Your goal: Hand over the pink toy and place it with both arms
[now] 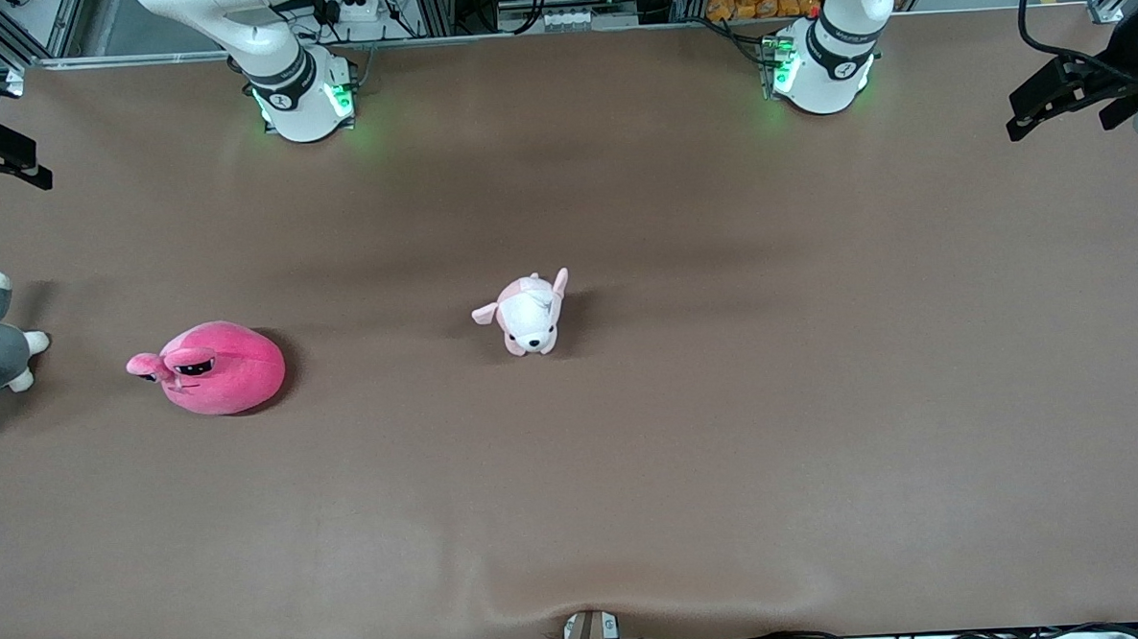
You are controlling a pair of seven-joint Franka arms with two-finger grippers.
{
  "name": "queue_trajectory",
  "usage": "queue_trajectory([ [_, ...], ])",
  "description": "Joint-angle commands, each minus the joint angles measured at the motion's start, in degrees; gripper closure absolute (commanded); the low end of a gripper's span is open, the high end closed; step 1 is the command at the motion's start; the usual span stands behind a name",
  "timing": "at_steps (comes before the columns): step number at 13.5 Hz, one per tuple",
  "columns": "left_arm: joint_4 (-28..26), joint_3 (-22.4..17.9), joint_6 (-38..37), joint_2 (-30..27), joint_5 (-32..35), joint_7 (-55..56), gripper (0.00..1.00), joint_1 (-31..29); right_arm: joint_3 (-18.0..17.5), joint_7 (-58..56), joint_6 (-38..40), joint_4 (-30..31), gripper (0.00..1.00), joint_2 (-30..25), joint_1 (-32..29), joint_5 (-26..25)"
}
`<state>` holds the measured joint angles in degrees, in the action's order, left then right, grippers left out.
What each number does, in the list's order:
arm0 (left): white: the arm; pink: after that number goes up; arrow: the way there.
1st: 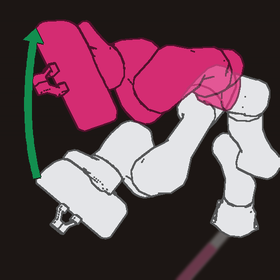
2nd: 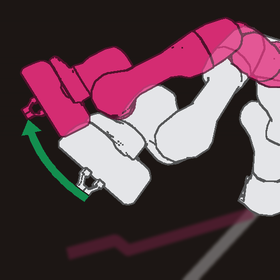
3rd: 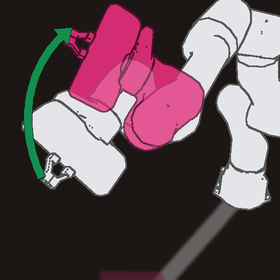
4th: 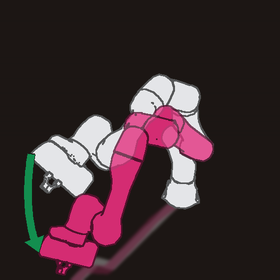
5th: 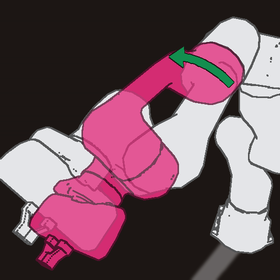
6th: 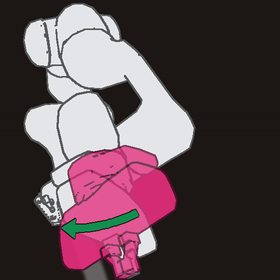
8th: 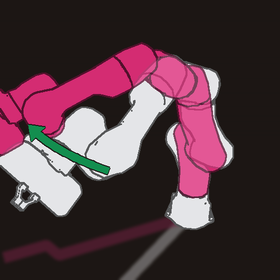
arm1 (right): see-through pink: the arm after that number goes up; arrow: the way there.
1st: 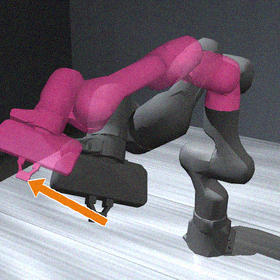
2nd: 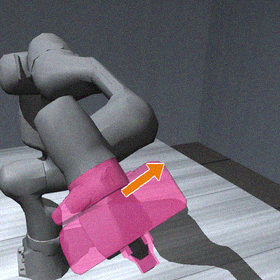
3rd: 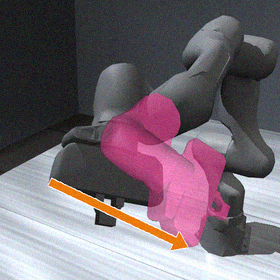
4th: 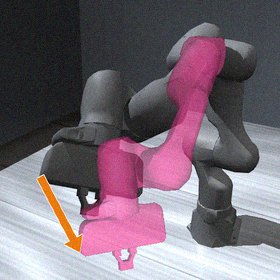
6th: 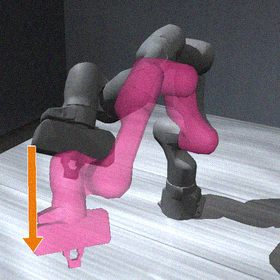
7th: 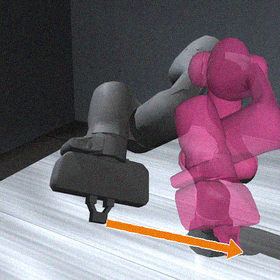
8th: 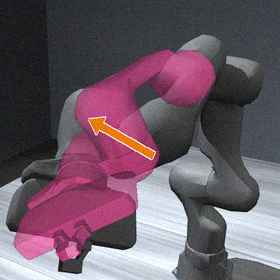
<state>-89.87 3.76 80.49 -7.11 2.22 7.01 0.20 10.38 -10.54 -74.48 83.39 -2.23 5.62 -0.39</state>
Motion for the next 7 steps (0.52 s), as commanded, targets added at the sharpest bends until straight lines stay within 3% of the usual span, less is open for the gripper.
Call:
queue_trajectory([
  [1,0.92,-0.16,-1.91,-0.45,-2.21,-1.12,0.0,-0.37,-0.18,-0.27,-1.19,1.25,0.0,-1.55,0.27,-0.66],
  [7,1.36,0.02,-2.35,-0.45,-2.22,-0.85,0.0,-0.2,-0.18,-0.19,-4.36,1.69,0.0,-1.64,0.27,-0.66],
])
